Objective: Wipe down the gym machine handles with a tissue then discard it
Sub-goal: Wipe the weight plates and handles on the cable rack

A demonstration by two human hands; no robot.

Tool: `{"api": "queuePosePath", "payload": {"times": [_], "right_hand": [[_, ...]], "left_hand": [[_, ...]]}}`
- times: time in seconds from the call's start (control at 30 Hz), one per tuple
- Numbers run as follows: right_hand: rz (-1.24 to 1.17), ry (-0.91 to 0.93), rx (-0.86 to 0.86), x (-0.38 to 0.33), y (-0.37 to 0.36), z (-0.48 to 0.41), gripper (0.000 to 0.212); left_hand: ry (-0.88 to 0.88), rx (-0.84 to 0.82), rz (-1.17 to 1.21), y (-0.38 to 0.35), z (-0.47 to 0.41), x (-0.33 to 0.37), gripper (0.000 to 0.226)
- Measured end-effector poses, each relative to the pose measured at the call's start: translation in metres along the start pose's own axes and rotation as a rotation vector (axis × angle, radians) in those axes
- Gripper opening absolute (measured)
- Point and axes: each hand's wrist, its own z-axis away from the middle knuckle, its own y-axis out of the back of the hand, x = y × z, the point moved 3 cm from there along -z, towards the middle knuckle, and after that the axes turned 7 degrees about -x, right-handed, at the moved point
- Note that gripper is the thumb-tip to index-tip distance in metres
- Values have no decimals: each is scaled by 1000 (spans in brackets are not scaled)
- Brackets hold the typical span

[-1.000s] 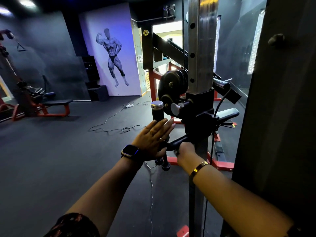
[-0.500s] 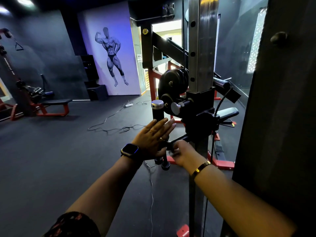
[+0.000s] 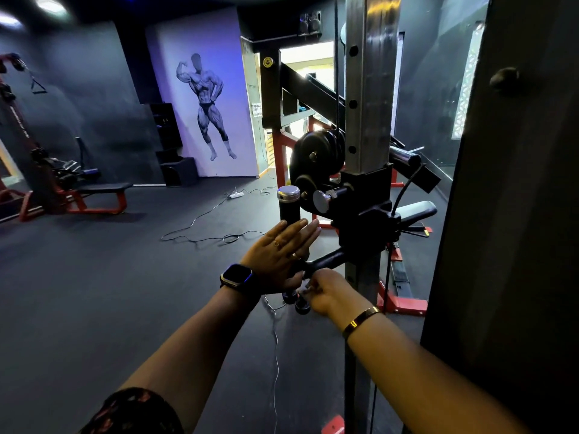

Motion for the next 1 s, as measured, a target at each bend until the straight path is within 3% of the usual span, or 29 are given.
{"api": "queuePosePath", "payload": {"times": [0.17,0.3,0.4,0.47,0.57,0.63,0.7,0.8,0.9,1.0], "right_hand": [[95,16,33,-22,3,20,41],[145,277,-1,-42,-4,34,48],[443,495,44,-43,-9,41,46],[604,520,18,-27,-15,45,35],[718,553,-32,0,-26,42,46],[727,651,-30,5,-38,47,48],[751,802,-10,-3,-51,55,45],[819,954,-19,-22,-70,59,52],[870,1028,-12,-40,-84,63,60],[994,1222,-9,-54,-91,67,48]], "left_hand": [[-80,47,24,9,0,-11,61],[29,154,9,22,-8,-33,64],[127,147,70,30,-15,-54,69],[137,100,142,30,-18,-61,69],[133,34,271,29,-18,-62,67],[199,26,520,30,-18,-62,66],[336,46,966,36,-20,-62,65],[744,93,1672,51,-27,-61,59],[860,117,1873,44,-28,-65,80],[882,184,2068,42,-28,-66,102]]}}
